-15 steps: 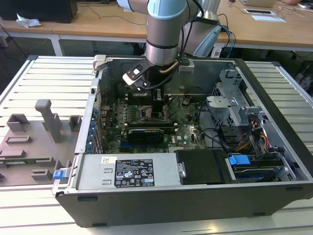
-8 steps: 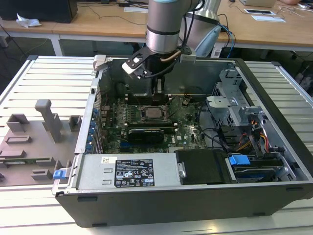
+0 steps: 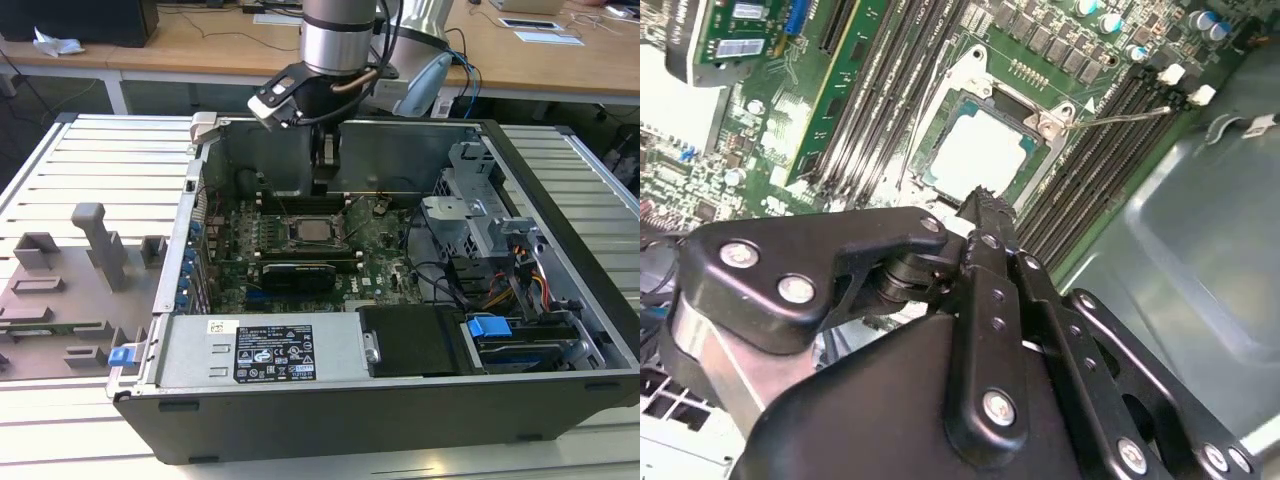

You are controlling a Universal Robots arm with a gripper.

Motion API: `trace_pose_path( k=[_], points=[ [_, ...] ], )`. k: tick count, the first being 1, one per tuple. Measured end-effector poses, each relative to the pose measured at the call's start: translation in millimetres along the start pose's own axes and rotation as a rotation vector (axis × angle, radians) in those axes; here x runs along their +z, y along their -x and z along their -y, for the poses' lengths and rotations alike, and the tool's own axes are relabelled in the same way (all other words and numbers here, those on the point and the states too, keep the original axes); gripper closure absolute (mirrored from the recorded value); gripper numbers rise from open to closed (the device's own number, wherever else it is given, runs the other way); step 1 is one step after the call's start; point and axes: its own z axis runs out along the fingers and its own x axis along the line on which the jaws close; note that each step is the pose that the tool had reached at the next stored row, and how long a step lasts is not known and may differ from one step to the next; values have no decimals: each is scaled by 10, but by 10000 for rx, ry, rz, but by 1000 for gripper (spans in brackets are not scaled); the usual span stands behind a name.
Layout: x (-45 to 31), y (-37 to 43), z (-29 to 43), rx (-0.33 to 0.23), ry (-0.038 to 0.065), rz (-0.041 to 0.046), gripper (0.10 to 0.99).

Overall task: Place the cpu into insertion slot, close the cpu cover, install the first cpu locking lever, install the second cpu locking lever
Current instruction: 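Place the cpu into insertion slot, then close the cpu cover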

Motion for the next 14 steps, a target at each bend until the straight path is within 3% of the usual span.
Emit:
trace_pose_path(
  k=[3, 14],
  points=[
    [-63, 4, 2, 0, 0, 1, 980],
    [-71, 4, -8, 0, -1, 4, 980]
  ],
)
